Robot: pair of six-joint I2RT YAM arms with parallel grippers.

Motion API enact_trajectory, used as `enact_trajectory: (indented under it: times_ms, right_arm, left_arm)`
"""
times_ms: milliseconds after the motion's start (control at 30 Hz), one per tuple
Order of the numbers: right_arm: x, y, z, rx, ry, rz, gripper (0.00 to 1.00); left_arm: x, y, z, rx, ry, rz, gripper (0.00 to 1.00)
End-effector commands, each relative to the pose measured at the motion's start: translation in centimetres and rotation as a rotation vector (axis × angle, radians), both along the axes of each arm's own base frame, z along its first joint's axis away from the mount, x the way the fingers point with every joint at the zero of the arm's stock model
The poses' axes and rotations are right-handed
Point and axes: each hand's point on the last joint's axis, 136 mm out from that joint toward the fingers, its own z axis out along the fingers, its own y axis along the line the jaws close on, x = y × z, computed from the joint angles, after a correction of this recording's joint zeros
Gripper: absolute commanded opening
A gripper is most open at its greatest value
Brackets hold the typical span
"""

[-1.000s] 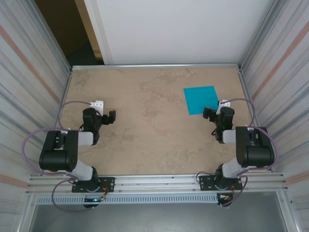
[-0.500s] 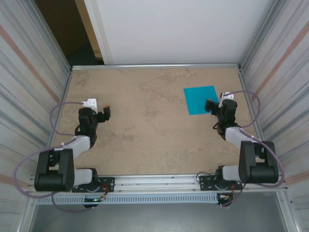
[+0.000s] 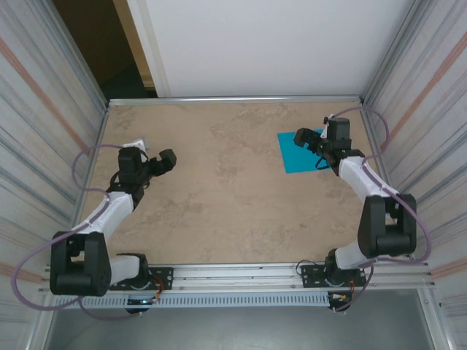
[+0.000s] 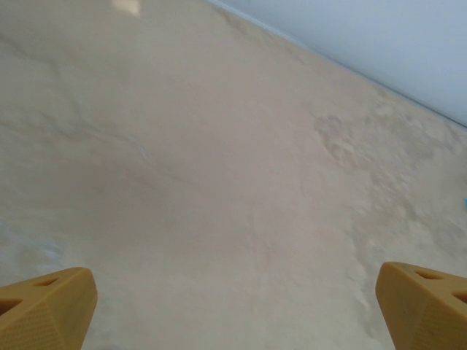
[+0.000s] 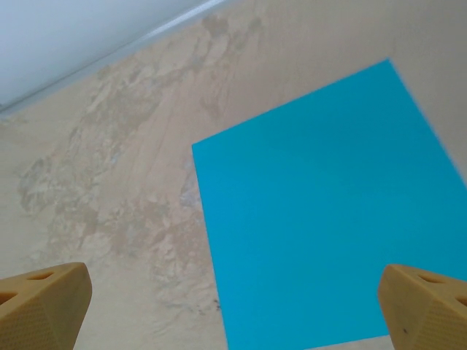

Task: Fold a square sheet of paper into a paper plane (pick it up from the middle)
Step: Move the square sheet of paper to the center of the table.

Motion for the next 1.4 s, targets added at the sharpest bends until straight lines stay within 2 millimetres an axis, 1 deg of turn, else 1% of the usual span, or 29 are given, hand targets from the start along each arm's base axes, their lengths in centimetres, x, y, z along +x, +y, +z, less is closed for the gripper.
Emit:
enact_trajectory:
  times_ms: [0,33,167,267,500,667,767,867,933,1000,1100,1233,1333,1367]
  right_arm:
    - [-0.1,1.1,-3.2,0.176,0.193,-0.034,0.99]
    - [0.3,1.1,-3.8,0.187,0.223,-0.038,0.99]
    - [2.2,0.2,-5.5,0.192,0.298,-0.085,0.99]
    - [3.2,-0.1,-6.3,0.194,0.323,-0.096,0.99]
    - [4.4,-0.7,-9.2,0.212,0.415,-0.118,0.99]
    - [5.1,-0.8,-10.1,0.219,0.436,-0.114,0.96]
    - [5.1,-1.0,-11.0,0.211,0.459,-0.118,0.95]
    - [4.5,-1.0,-12.2,0.213,0.503,-0.139,0.95]
    - [4.1,-0.9,-12.9,0.219,0.532,-0.146,0.93]
    - [3.5,-0.2,-13.4,0.219,0.554,-0.14,0.93]
    - [1.9,1.2,-14.0,0.194,0.595,-0.134,0.93]
    - [-1.6,4.3,-14.3,0.154,0.646,-0.125,0.93]
    - [-4.5,7.5,-14.7,0.169,0.67,-0.119,0.93]
    - [-5.7,8.9,-14.9,0.183,0.677,-0.11,0.93]
  left_arm:
    - [0.3,-3.3,0.9,-0.159,0.003,-0.116,0.99]
    - [0.4,-3.7,0.8,-0.172,0.01,-0.132,0.99]
    - [0.3,-5.2,0.5,-0.194,0.042,-0.188,0.99]
    - [0.2,-6.0,0.4,-0.202,0.054,-0.211,0.99]
    - [0.2,-7.1,-0.3,-0.237,0.086,-0.238,0.99]
    - [0.3,-8.2,-0.4,-0.262,0.105,-0.269,0.99]
    - [0.3,-9.3,-0.4,-0.276,0.116,-0.303,0.99]
    - [0.3,-10.5,-0.7,-0.286,0.142,-0.324,0.99]
    - [0.4,-11.3,-0.8,-0.295,0.154,-0.341,0.99]
    - [0.5,-12.1,-0.9,-0.3,0.167,-0.355,0.98]
    - [0.6,-13.1,-1.3,-0.316,0.191,-0.358,0.98]
    - [0.8,-14.2,-1.9,-0.337,0.23,-0.359,0.97]
    - [0.7,-14.7,-2.8,-0.339,0.26,-0.354,0.96]
    - [0.7,-14.8,-3.1,-0.34,0.266,-0.349,0.95]
